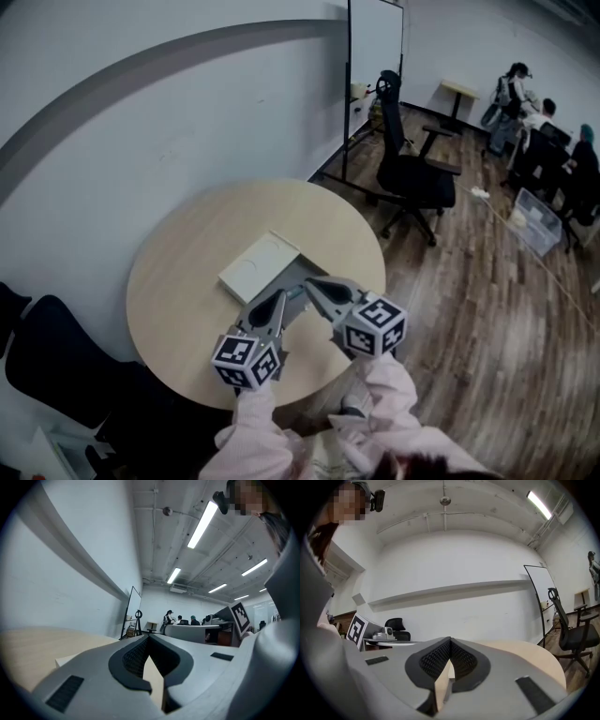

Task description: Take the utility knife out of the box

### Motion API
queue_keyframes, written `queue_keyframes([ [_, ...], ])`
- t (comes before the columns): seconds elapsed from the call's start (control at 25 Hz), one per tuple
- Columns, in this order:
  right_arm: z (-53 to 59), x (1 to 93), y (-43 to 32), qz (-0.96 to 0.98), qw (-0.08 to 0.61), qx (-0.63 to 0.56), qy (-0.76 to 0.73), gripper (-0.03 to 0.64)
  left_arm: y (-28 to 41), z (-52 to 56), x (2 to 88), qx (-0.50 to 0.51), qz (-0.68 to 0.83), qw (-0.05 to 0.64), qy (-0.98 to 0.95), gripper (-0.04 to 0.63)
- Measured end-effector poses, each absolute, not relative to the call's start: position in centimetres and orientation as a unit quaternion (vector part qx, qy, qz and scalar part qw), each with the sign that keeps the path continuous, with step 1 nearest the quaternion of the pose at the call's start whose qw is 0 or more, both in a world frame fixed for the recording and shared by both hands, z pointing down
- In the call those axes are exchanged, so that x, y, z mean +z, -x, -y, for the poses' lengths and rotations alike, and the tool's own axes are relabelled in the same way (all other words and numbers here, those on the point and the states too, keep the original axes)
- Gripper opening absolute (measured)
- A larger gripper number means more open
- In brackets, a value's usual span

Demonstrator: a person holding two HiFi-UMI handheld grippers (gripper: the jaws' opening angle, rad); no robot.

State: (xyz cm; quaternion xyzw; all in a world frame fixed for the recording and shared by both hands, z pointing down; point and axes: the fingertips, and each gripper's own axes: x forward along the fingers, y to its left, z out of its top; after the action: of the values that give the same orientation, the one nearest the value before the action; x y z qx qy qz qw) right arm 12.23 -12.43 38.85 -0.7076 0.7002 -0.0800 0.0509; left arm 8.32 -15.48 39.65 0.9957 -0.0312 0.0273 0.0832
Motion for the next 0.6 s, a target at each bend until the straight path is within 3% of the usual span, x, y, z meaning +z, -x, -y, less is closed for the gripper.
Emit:
queue_keyframes([
  [0.6,15.5,40.4,-14.9,-0.786,0.018,-0.117,0.607,-0.003,-10.1,18.1,40.5,0.019,0.163,0.111,-0.980,0.006],
])
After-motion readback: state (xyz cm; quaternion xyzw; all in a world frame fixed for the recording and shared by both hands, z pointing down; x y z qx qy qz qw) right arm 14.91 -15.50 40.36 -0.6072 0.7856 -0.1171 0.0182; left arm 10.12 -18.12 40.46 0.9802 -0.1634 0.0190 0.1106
